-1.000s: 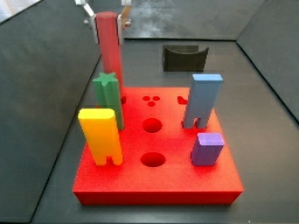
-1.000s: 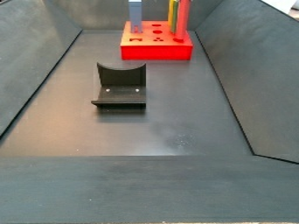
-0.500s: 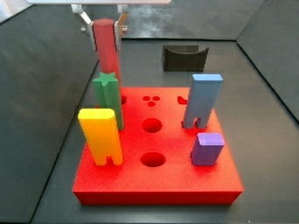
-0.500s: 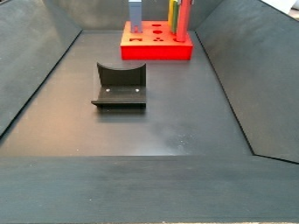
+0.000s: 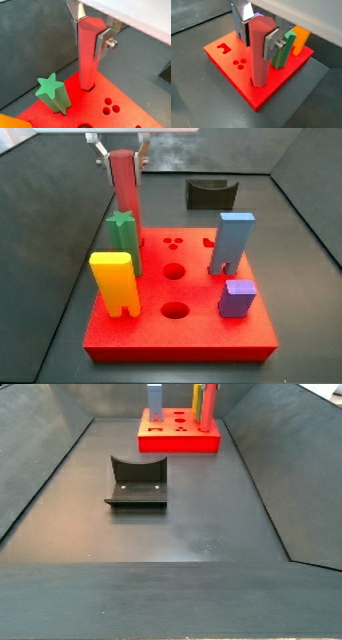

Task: Pick up the hexagon object. Move up. Move to above the board. Insert the hexagon object.
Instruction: Insert the hexagon object.

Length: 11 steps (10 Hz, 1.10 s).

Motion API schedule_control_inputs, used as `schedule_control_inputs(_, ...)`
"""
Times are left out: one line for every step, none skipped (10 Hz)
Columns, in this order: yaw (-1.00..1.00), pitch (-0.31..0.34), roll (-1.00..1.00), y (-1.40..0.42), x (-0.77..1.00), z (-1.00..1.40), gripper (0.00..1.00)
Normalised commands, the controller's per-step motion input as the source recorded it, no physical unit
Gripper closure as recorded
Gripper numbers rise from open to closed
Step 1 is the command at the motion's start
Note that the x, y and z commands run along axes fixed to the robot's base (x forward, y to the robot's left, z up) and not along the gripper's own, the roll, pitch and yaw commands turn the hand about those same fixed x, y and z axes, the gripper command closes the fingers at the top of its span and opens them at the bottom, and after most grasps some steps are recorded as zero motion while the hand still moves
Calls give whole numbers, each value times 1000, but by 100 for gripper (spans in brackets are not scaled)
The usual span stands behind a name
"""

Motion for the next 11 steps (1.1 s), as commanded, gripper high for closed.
schedule_control_inputs(151, 91, 149, 0, 351, -323, 100)
schedule_control_inputs(126, 101, 154, -3, 317, -274, 100)
schedule_control_inputs(131, 90, 157, -9, 257, -297, 100)
schedule_control_inputs(117, 76, 176, -34, 183, -343, 100)
schedule_control_inputs(100, 11, 177, -63, 80, -471, 100)
schedule_control_inputs(11, 0, 123, -86, 74, -580, 100)
schedule_control_inputs(0, -41, 91, -89, 0, -566, 100)
schedule_control_inputs(0, -113, 0, 0, -3, -420, 100)
schedule_control_inputs(0, -83, -11, 0, 0, -186, 100)
schedule_control_inputs(0, -50, -44, 26, -26, 0, 100)
schedule_control_inputs(0, 0, 0, 0, 0, 0, 100)
